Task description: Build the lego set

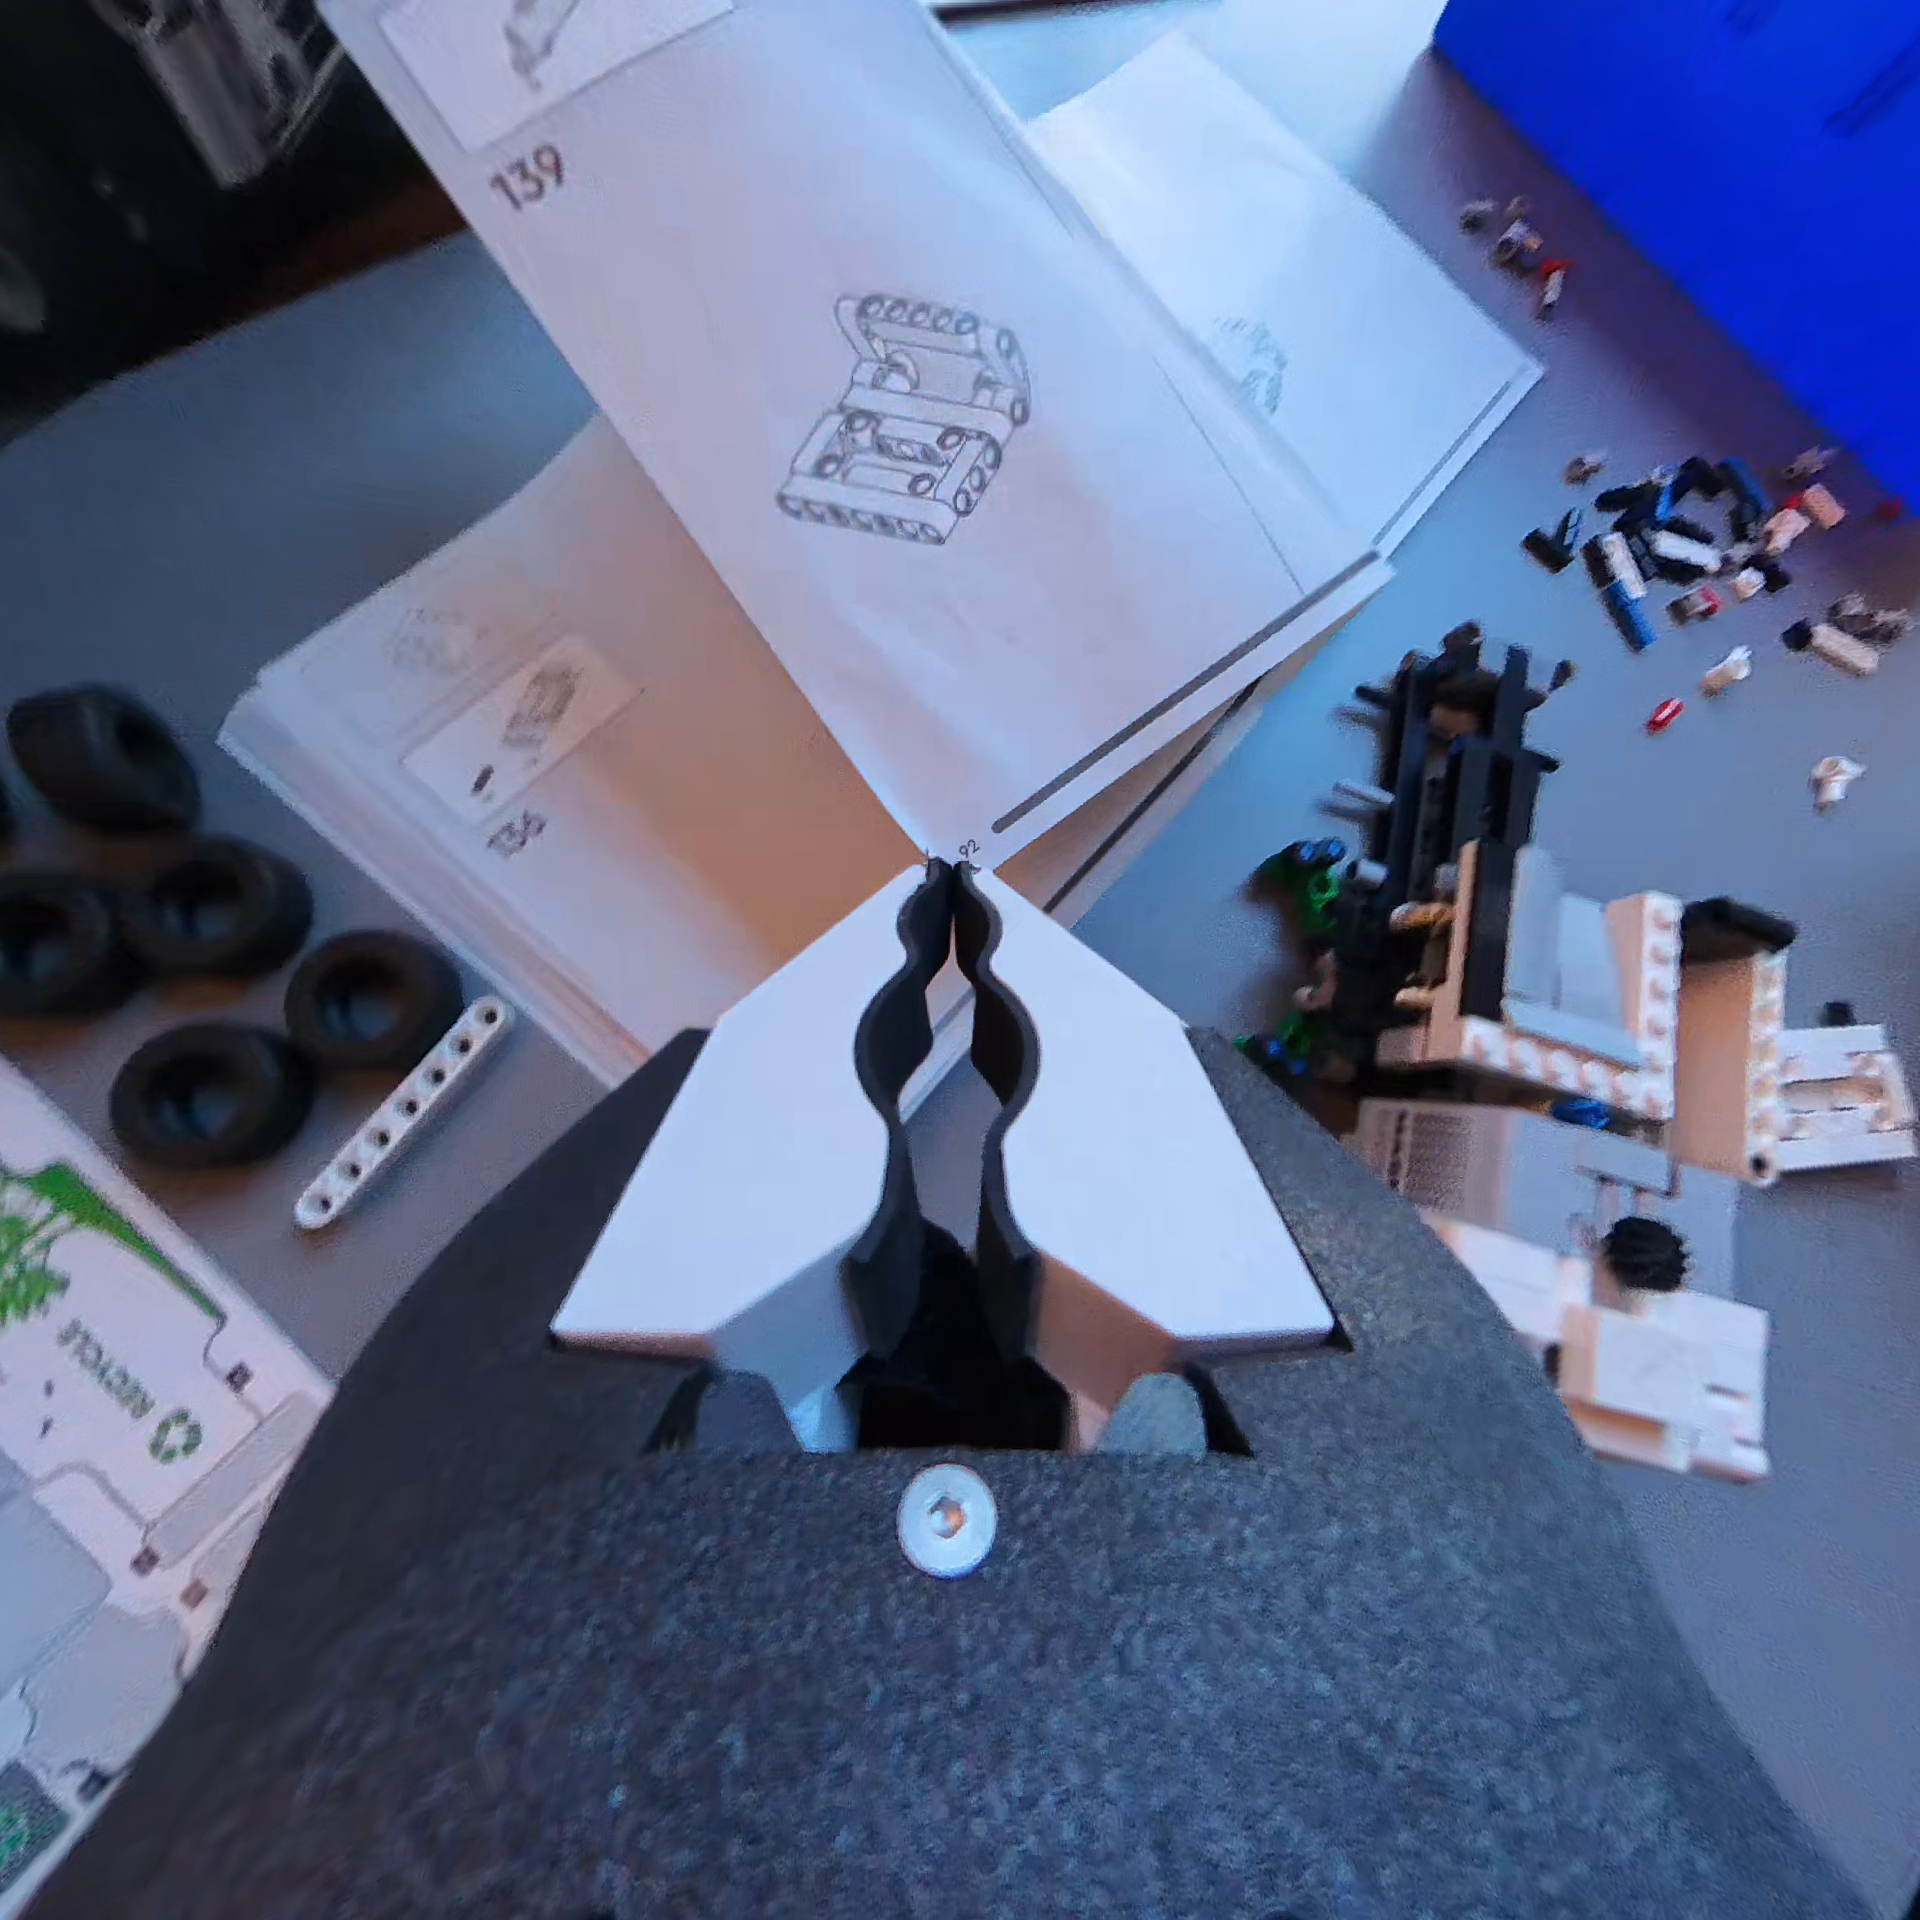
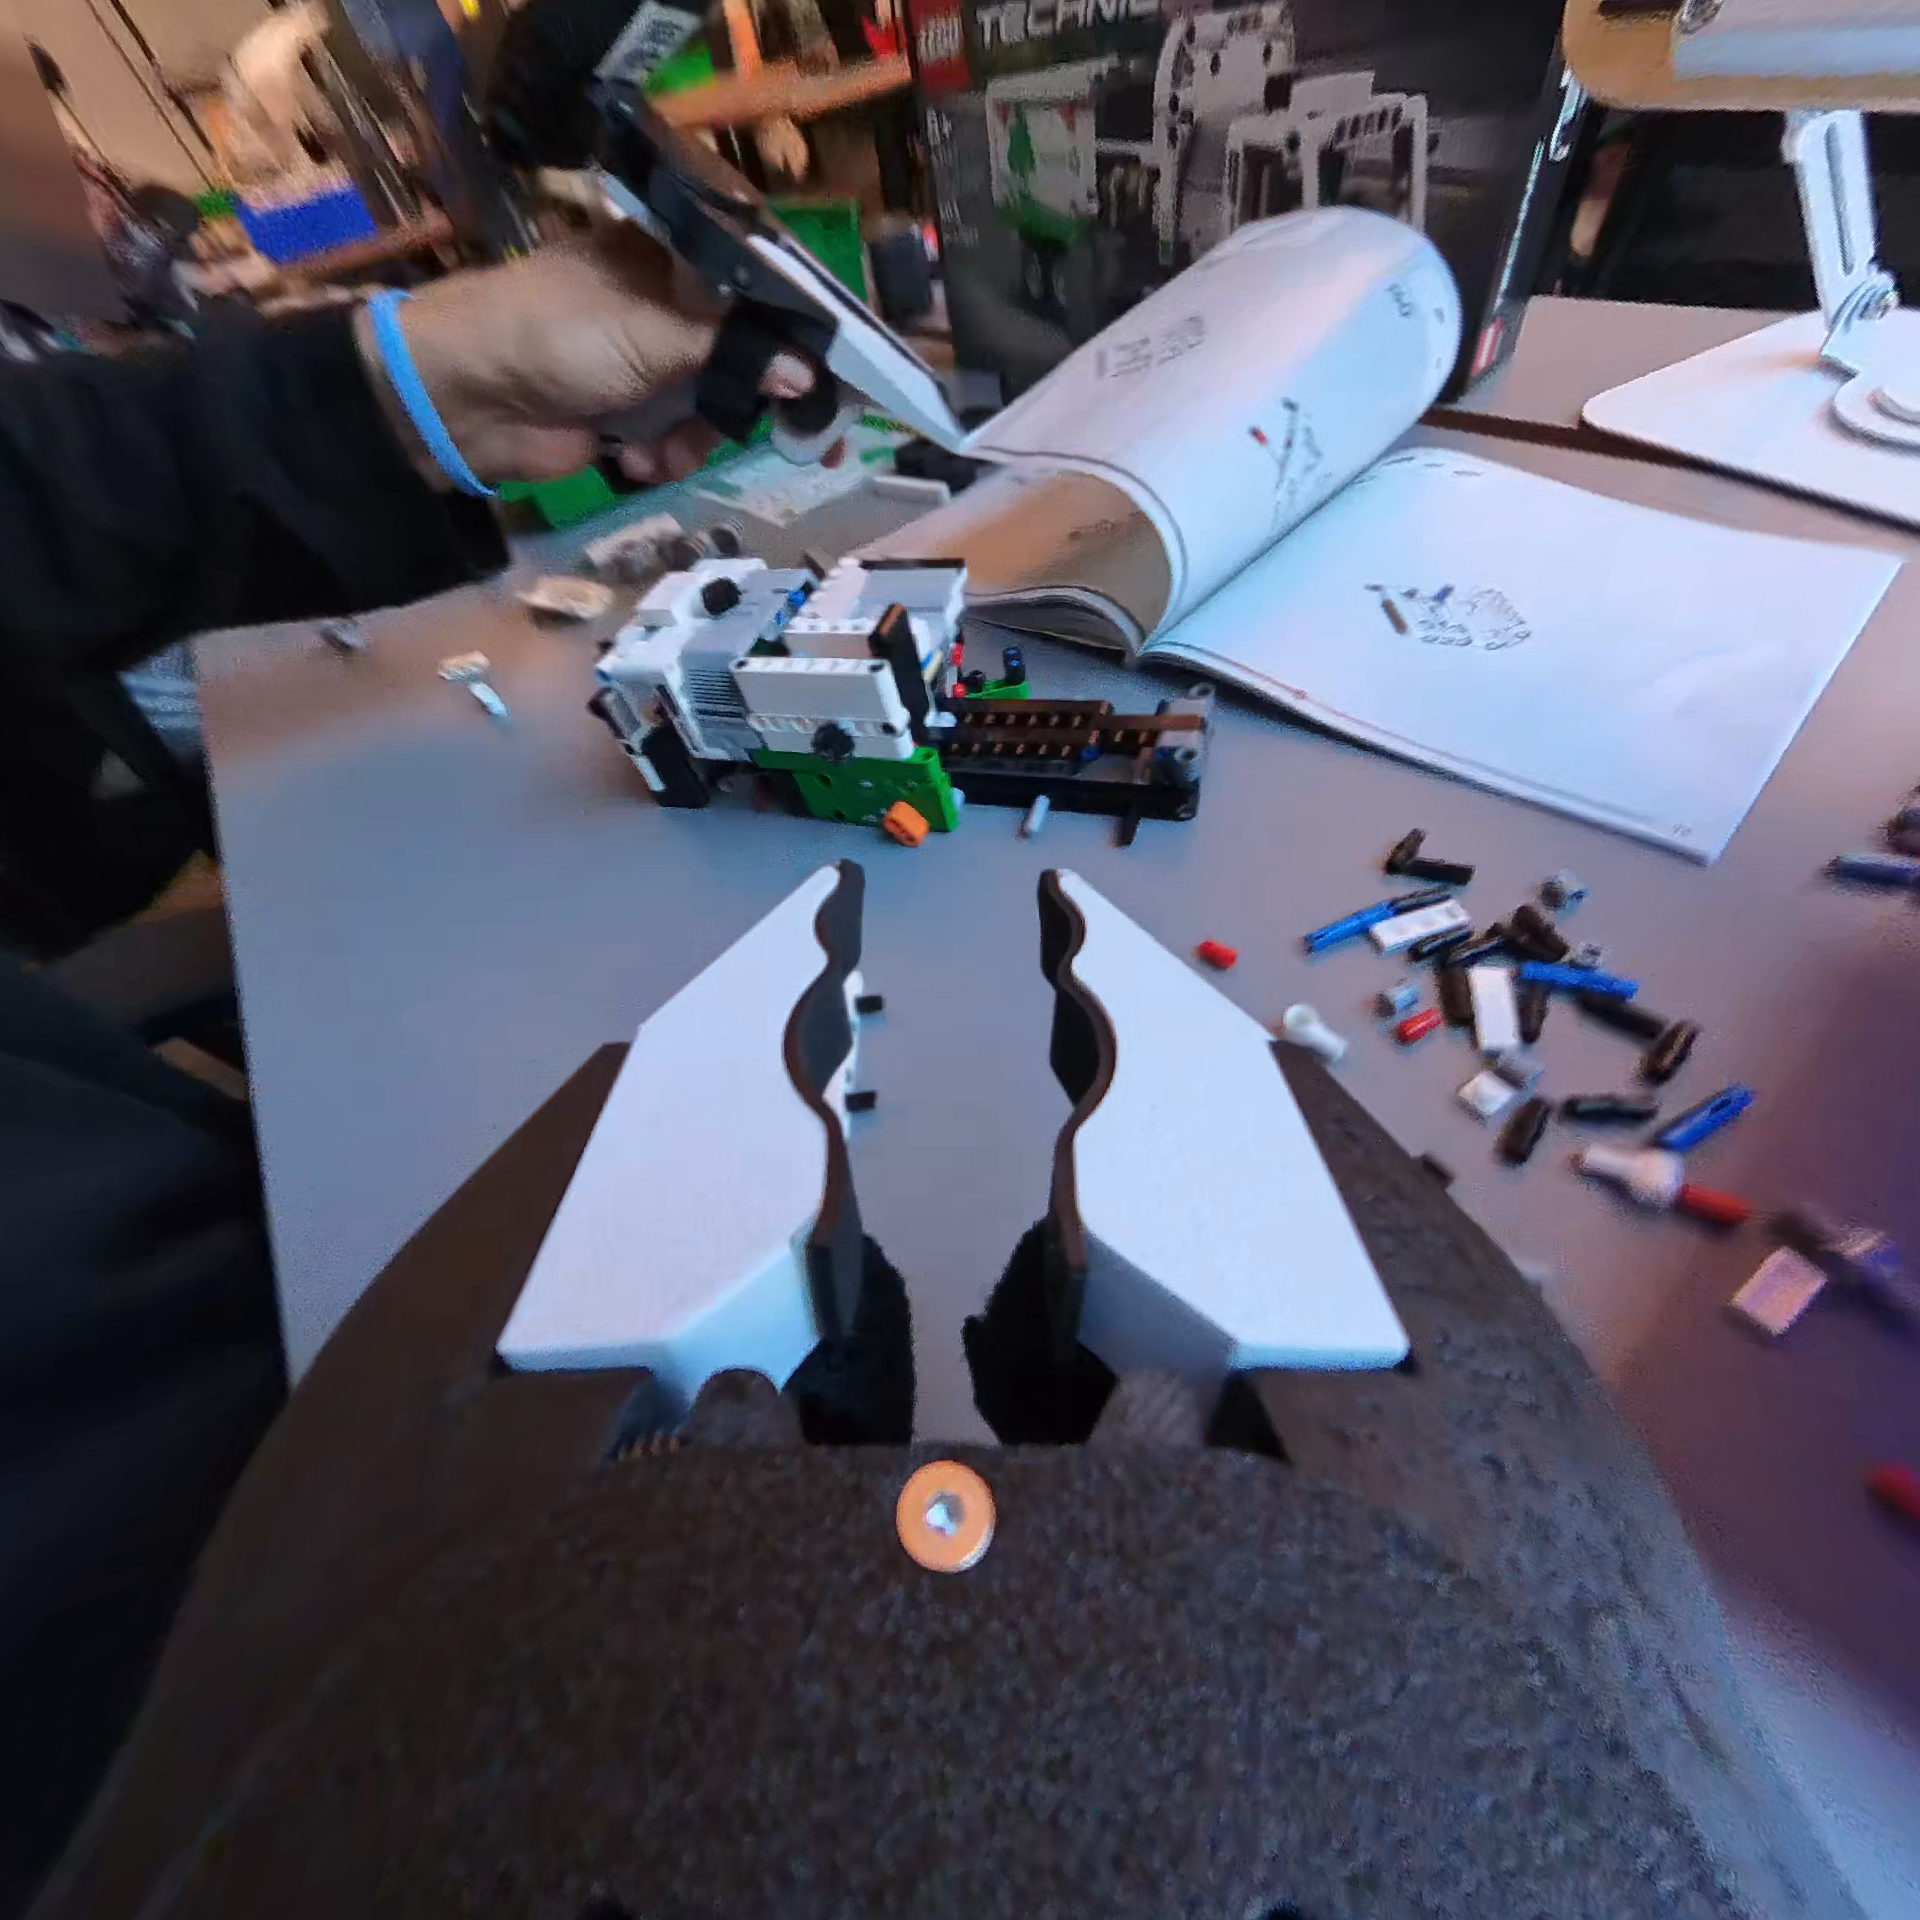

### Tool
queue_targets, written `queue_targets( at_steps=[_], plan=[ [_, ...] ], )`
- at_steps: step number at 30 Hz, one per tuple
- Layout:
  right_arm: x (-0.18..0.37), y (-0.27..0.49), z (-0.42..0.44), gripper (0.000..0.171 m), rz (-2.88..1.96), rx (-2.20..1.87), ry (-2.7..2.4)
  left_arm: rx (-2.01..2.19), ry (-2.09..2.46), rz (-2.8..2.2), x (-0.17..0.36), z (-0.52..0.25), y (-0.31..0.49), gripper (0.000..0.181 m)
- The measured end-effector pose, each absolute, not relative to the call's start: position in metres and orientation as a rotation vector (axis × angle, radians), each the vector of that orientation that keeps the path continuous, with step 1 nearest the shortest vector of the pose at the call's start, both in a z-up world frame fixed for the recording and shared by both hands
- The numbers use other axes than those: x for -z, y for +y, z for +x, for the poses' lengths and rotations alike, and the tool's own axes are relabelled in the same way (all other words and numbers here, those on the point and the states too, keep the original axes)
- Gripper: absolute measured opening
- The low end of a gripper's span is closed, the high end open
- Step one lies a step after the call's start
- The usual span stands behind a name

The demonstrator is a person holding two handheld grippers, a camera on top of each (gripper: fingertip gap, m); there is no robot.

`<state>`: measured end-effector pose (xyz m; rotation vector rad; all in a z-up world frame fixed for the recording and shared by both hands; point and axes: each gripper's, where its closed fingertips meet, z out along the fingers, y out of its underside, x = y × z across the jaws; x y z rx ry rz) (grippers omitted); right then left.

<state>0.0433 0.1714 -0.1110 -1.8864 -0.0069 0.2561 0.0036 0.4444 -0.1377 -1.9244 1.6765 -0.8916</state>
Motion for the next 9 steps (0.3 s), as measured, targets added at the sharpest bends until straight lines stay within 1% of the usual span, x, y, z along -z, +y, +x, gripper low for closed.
queue_targets(
  at_steps=[1, 6, 9],
  plan=[
    [0.107, 0.178, 0.047, 0.034, -1.914, -0.229, -0.023, 0.877, 1.668, -1.932, 0.142, -0.002, 0.448, 0.000],
    [0.077, 0.218, 0.061, 0.034, -1.965, -0.207, -0.084, 0.830, 1.634, -1.956, 0.155, -0.022, 0.460, 0.000],
    [0.073, 0.246, 0.069, 0.034, -2.013, -0.165, -0.132, 0.821, 1.635, -1.975, 0.162, -0.031, 0.462, 0.000]
  ],
)
